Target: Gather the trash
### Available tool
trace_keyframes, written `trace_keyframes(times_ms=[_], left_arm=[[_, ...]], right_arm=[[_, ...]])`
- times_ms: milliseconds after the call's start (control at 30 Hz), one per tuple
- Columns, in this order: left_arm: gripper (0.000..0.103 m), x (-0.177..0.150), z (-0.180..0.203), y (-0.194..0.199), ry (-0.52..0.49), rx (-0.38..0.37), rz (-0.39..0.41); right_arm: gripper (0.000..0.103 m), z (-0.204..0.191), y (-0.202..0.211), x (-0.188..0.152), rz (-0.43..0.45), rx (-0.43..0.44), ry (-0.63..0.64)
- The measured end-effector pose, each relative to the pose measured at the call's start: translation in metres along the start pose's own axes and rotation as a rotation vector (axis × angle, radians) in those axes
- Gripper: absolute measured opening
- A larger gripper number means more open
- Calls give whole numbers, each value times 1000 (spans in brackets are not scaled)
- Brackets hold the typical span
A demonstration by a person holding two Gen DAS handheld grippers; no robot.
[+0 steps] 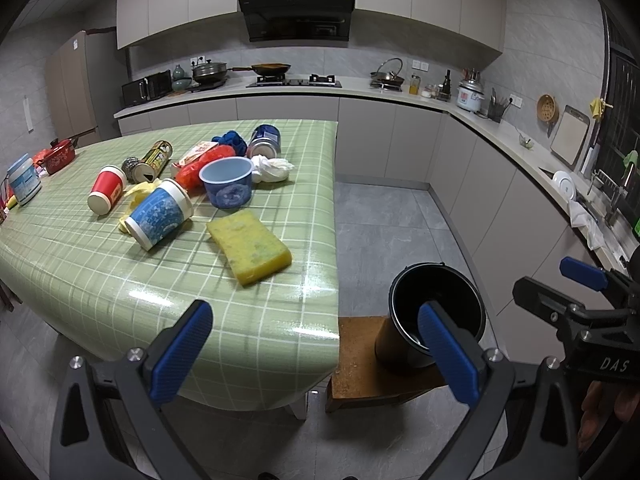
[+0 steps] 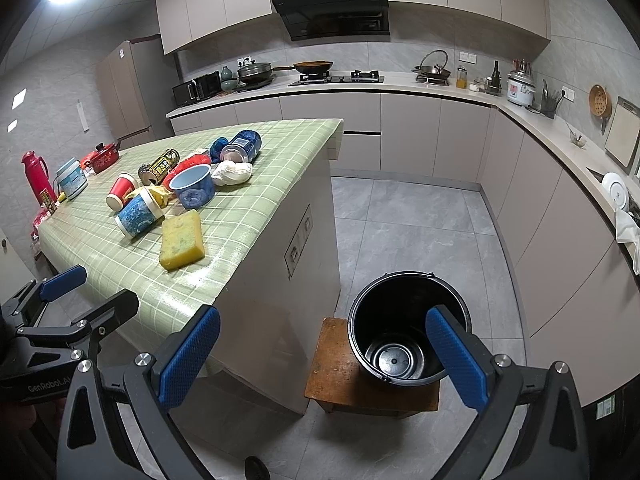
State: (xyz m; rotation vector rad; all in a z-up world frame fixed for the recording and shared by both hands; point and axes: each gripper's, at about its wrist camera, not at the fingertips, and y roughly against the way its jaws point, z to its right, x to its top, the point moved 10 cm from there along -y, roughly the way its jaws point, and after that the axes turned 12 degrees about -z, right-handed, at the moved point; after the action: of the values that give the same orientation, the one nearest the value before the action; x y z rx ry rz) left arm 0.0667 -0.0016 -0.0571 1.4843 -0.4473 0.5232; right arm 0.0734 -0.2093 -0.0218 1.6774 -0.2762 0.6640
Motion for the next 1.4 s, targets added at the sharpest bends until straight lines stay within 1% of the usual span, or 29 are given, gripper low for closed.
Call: trace_keyframes(times_ms=[467,667,900,1033,1133,1233,1267,1400], left_arm=[[103,-1,-2,0,5,1,2],[103,-1,-13,-5,27,14,3],[103,-2,-29,-7,69,27,-10],[103,-3,-49,-7,113,34,-10],[103,-6,-73,-5,161,45,-5],[103,-10,-99,-3,214,61,-1],[103,-11,-110,-3,233,76,-1],[103,-14,-135,-2,271,101,6]], right_arm=[[103,0,0,0,1,-1,1],[103,-2,-5,-2,-9,15,4],[103,-6,-13,2,-14,52,13],[103,-17,-20,9,-16,74,35],[103,-25,-26,14,-18,94,47],[103,-40,-32,21,-18,114,70],[103,-45,-33,22,-18,119,78],[103,-68,-40,30,-16,133,116]])
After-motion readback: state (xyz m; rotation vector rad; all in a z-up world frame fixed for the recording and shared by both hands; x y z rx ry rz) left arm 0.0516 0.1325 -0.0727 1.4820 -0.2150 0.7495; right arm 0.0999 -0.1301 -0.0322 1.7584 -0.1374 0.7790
